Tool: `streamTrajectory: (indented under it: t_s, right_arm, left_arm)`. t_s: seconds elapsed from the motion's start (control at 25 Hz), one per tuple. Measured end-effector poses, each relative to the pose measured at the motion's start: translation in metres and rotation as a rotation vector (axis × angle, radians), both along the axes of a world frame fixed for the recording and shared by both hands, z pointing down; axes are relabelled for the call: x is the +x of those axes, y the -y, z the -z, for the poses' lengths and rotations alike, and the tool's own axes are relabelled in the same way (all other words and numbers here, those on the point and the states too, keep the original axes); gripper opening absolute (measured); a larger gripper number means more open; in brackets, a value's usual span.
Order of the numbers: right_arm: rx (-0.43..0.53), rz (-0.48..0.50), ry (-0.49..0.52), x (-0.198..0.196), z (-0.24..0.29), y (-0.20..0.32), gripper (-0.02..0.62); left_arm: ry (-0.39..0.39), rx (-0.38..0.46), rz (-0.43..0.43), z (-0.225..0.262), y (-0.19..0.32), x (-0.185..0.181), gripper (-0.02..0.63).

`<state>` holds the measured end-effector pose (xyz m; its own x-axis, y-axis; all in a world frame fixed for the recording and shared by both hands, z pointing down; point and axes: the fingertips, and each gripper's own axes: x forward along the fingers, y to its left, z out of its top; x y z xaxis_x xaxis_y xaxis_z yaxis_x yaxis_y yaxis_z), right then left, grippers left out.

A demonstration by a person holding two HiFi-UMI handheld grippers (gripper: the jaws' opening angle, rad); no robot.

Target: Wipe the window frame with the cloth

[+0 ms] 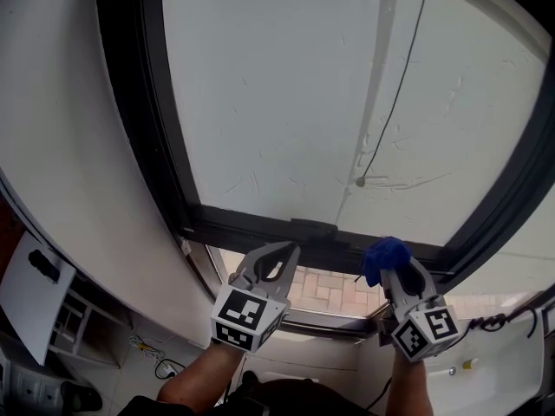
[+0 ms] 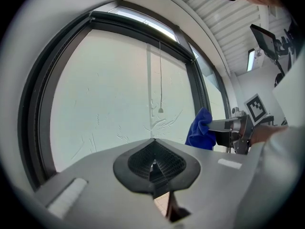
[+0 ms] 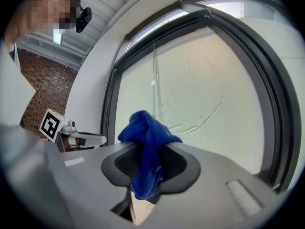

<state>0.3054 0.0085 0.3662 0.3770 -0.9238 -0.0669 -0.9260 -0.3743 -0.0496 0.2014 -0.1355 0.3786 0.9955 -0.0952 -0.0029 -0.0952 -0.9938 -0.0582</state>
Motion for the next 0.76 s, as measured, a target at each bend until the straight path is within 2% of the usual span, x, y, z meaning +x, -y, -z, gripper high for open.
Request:
streamTrajectory:
  t_s: [0.76]
  right_arm:
    - [-0.008,-0.004,-0.003,-0.0011,-0.0011,0.0033,0.101]
  left_arm:
    - [-0.005,-0.013,0.024,-0.0032,0.0065,-0.0091,-0.007]
